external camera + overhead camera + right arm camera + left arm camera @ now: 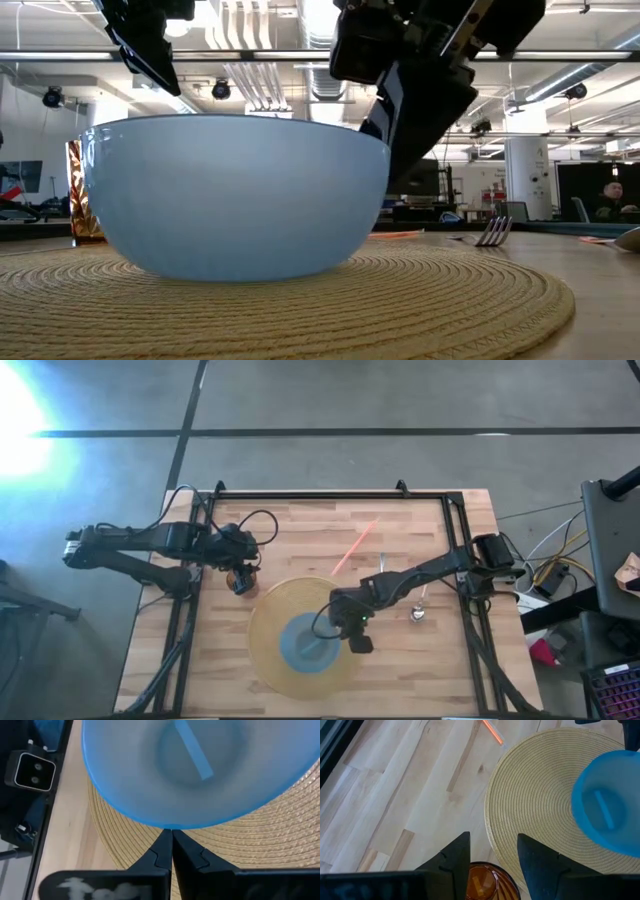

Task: Pick & Place Utensil
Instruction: Put the blue bowl on the brown mat, then put the silver fork into the blue bowl on the brown mat

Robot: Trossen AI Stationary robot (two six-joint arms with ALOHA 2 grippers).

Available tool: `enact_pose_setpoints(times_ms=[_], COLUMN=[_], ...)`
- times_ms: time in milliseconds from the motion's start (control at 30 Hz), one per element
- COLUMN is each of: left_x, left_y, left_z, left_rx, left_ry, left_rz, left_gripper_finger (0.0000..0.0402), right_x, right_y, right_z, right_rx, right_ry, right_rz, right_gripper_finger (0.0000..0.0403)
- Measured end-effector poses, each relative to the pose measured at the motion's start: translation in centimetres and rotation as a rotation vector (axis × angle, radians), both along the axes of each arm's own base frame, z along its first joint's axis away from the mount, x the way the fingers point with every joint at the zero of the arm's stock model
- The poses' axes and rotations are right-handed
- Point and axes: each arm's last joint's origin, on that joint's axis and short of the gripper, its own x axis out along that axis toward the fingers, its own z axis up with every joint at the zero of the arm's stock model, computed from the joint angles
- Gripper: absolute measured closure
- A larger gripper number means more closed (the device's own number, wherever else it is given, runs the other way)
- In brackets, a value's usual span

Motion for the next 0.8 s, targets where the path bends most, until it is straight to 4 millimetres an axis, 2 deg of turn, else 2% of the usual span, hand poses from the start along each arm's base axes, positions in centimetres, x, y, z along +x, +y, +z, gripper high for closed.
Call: enact_pose_setpoints(times_ms=[333, 567, 800], left_x=[0.0, 0.0, 0.0], left_y=[0.0, 0.0, 0.0], left_z=[0.0, 0.0, 0.0], left_rx=[0.000, 0.000, 0.000], left_ry=[0.000, 0.000, -0.004], left_rz=[0.000, 0.000, 0.000], left_gripper_finger=[0.0248, 0.0248, 0.0248], right_x=[0.5, -0.1, -1.3], right_y=[0.0, -0.3, -2.0], right_z=[0.3, 0.1, 2.1], right_rx=[0.008, -0.019, -0.083], right_ry=[-0.059, 0.001, 0.001], right_rz=[0.000, 0.002, 0.007], right_gripper_finger=[0.0394, 0.0394, 0.0394])
